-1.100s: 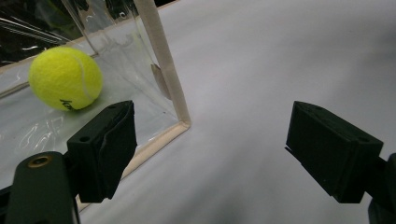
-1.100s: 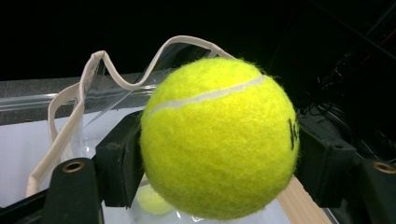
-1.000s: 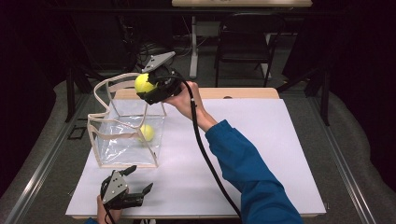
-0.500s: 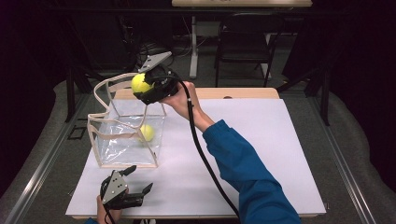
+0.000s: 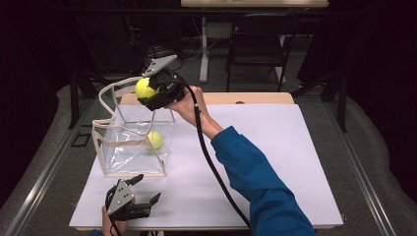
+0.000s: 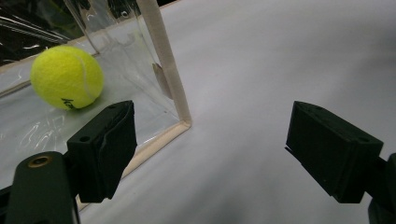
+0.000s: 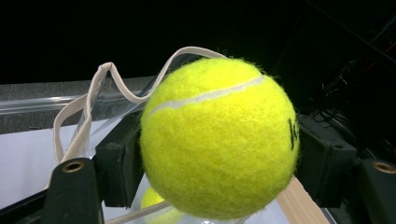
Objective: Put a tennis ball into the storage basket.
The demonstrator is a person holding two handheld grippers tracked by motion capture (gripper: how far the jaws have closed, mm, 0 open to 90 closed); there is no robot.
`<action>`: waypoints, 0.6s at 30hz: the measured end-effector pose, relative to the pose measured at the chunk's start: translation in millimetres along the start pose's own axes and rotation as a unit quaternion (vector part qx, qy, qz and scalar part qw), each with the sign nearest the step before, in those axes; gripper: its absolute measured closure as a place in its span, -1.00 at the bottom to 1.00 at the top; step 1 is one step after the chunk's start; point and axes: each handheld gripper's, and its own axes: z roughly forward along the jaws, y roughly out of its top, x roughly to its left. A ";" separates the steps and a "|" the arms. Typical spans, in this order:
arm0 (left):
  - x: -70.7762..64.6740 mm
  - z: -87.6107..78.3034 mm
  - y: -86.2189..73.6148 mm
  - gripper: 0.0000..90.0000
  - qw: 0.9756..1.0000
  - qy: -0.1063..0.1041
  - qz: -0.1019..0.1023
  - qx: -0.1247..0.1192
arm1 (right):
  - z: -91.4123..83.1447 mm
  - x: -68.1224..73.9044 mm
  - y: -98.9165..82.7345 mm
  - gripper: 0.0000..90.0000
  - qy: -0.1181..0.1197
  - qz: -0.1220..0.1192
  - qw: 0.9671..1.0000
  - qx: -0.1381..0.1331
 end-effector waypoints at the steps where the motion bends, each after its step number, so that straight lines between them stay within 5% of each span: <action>1: 0.0 0.0 0.0 -0.64 1.000 0.000 0.000 0.000 | 0.3 0.4 0.3 -0.42 0.000 -0.001 1.000 0.000; 18: 0.1 -0.2 0.0 -0.64 1.000 -0.001 0.001 0.000 | 8.9 7.4 2.8 -0.42 0.008 -0.004 1.000 0.003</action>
